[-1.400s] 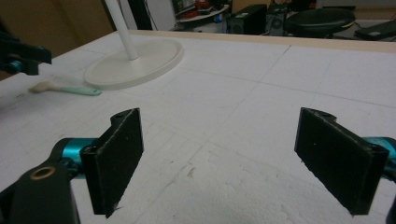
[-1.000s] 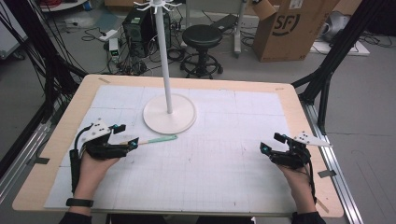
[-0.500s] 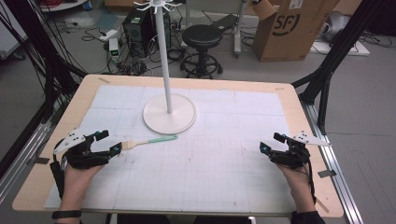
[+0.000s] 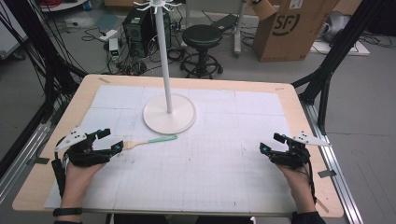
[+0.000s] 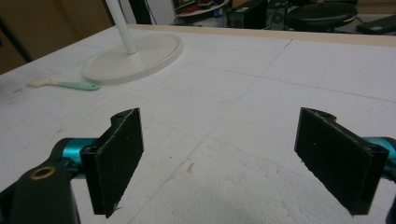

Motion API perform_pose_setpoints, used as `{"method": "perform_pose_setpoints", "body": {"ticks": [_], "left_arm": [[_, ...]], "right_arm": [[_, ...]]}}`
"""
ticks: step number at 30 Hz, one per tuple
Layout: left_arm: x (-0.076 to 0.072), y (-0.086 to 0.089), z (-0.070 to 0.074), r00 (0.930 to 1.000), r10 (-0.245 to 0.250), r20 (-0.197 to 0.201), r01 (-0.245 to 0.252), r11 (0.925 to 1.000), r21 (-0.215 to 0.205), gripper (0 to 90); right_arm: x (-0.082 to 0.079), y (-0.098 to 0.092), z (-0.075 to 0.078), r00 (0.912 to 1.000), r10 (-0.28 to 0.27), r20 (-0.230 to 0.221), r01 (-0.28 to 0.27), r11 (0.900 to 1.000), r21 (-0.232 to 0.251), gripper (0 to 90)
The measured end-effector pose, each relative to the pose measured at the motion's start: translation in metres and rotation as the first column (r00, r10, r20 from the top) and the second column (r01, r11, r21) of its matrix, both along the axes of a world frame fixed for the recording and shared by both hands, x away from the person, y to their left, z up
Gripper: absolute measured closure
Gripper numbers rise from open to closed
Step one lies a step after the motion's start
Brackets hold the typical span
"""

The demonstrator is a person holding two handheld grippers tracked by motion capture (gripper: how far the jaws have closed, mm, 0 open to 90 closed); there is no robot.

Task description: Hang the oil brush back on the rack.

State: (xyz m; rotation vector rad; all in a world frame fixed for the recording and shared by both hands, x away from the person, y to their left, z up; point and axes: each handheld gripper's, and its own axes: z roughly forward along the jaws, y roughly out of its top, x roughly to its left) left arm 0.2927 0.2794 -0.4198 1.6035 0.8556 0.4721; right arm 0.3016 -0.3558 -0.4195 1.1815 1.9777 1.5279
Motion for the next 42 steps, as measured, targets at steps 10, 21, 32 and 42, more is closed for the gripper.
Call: {"method": "perform_pose_setpoints", "body": {"ticks": [10,21,32,42], "left_arm": [[0.017,-0.019,-0.001,0.9967,-0.065,-0.049,0.069,0.9940,0.085,19.5],[0.035,-0.041,-0.005,0.9891,-0.090,-0.116,0.114,0.9685,0.221,20.2],[0.050,-0.059,-0.015,0.9813,-0.090,-0.170,0.139,0.9426,0.304,22.9],[0.060,-0.067,-0.024,0.9654,-0.129,-0.226,0.205,0.9140,0.350,39.9]], "right_arm": [[0.001,0.001,-0.001,1.0000,0.003,-0.003,-0.003,1.000,0.000,14.8],[0.001,0.001,-0.001,0.9999,0.007,-0.010,-0.007,1.000,0.001,14.8],[0.002,0.001,-0.002,0.9998,0.012,-0.014,-0.012,1.000,0.000,14.8],[0.002,0.001,-0.002,0.9998,0.015,-0.013,-0.015,1.000,0.002,14.8]]}}
